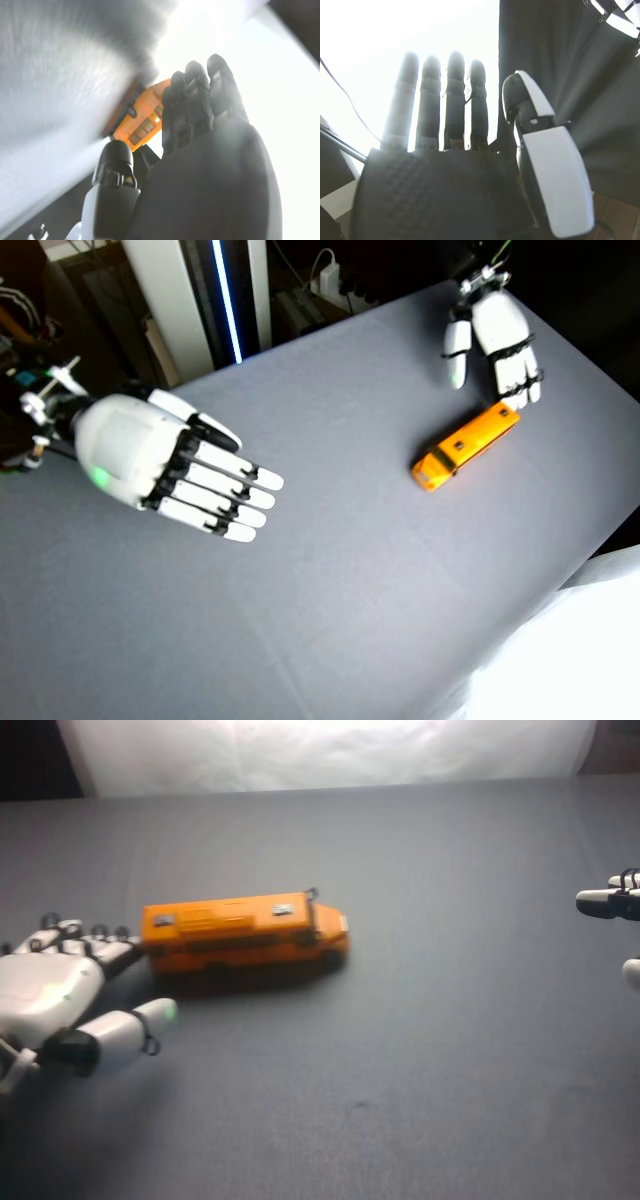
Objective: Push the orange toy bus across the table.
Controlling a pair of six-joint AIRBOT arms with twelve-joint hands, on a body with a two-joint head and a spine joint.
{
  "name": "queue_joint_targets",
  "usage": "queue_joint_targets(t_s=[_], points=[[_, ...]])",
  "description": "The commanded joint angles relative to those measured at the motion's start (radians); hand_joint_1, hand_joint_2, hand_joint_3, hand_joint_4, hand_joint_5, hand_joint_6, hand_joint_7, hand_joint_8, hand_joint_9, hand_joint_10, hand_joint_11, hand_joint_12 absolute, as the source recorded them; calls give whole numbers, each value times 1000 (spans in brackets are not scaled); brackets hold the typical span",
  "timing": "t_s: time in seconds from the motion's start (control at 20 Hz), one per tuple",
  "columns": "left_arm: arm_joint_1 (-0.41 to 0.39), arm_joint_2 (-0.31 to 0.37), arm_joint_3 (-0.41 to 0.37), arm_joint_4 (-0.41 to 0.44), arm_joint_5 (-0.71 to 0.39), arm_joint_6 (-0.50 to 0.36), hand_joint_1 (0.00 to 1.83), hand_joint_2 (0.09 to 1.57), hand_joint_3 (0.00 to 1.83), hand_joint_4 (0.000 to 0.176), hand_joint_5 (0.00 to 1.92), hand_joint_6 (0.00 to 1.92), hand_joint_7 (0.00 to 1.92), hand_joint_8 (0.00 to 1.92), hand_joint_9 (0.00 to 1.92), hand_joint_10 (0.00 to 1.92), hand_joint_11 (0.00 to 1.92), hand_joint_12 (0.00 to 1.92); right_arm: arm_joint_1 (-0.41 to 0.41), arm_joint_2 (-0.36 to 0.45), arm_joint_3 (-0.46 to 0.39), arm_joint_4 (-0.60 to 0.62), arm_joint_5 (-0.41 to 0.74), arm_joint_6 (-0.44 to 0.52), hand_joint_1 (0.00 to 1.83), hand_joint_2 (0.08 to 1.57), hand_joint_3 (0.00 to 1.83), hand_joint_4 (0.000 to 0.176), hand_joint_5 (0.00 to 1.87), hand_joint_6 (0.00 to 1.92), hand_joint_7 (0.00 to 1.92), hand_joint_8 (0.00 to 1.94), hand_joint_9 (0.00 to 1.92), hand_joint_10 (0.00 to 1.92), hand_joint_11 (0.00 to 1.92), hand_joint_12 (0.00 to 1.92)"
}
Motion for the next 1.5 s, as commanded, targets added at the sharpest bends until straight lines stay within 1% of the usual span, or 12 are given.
queue_joint_targets(t_s=[0.0, 0.25, 0.45, 0.6, 0.65, 0.75, 0.8, 0.9, 1.1, 1.25, 1.3, 1.45], points=[[-22, -11, 0, 60, -87, 5, 0, 1385, 12, 0, 273, 5, 291, 8, 241, 3, 62, 131, 6, -2, 3, 12, 119, 7, 708, 1388, 0, 0, 533, 2, 538, 1, 403, 2, 224, 389], [-33, -22, -2, 69, -101, 5, 0, 1407, 12, 0, 271, 1, 287, 1, 225, 0, 44, 127, 6, -3, 1, 13, 119, 7, 709, 1385, 0, 0, 540, 1, 536, 1, 396, 3, 216, 403], [-32, 4, -32, 62, -163, 5, 0, 1394, 0, 0, 271, 3, 276, 4, 213, 5, 13, 88, 6, -3, 0, 14, 119, 7, 774, 1382, 0, 0, 539, 1, 533, 1, 384, 0, 198, 416], [-29, 31, -77, 106, -241, 4, 0, 1392, 0, 0, 272, 3, 280, 5, 224, 8, 39, 99, 6, -3, 0, 19, 119, 7, 774, 1374, 0, 0, 545, 0, 538, 1, 394, 0, 186, 493], [-29, 40, -92, 135, -273, -12, 0, 1395, 1, 0, 270, 2, 279, 4, 218, 5, 52, 105, 6, -3, 0, 23, 120, 7, 768, 1375, 0, 0, 552, 0, 540, 0, 404, 0, 152, 583], [-23, 47, -99, 178, -324, -80, 0, 1365, 0, 0, 282, 6, 279, 3, 225, 7, 95, 128, 6, -2, 1, 26, 127, 7, 761, 1380, 2, 0, 558, 1, 537, 0, 414, 3, 139, 602], [-14, 51, -102, 206, -363, -128, 0, 1361, 3, 0, 341, 2, 342, 5, 285, 1, 95, 388, 6, -2, 1, 29, 133, 7, 737, 1392, 0, 0, 550, 0, 523, 0, 410, 0, 151, 558], [-5, 67, -122, 241, -422, -157, 0, 1345, 3, 0, 337, 0, 345, 2, 274, 0, 10, 564, 6, -2, 2, 34, 142, 7, 739, 1386, 0, 0, 556, 2, 532, 3, 414, 1, 154, 534], [10, 84, -146, 305, -506, -210, 0, 1361, 7, 0, 315, 0, 330, 3, 264, 3, 0, 491, 6, 2, 0, 58, 198, 7, 644, 1389, 2, 0, 523, 0, 521, 0, 446, 9, 188, 549], [21, 84, -155, 323, -537, -224, 0, 1370, 8, 0, 317, 1, 330, 2, 258, 1, 22, 500, 6, 7, -2, 67, 253, 7, 712, 1358, 0, 0, 464, 0, 519, 0, 484, 0, 302, 310], [26, 84, -159, 337, -556, -240, 0, 1383, 5, 0, 332, 2, 363, 5, 281, 4, 4, 555, 6, 10, -5, 68, 283, 7, 776, 1320, 2, 0, 415, 0, 467, 0, 462, 0, 365, 165], [45, 86, -177, 351, -611, -244, 0, 1366, 0, 0, 346, 1, 344, 0, 233, 2, 0, 361, 6, 15, -15, 71, 340, 7, 757, 1358, 15, 0, 407, 0, 510, 1, 457, 0, 426, 87]])
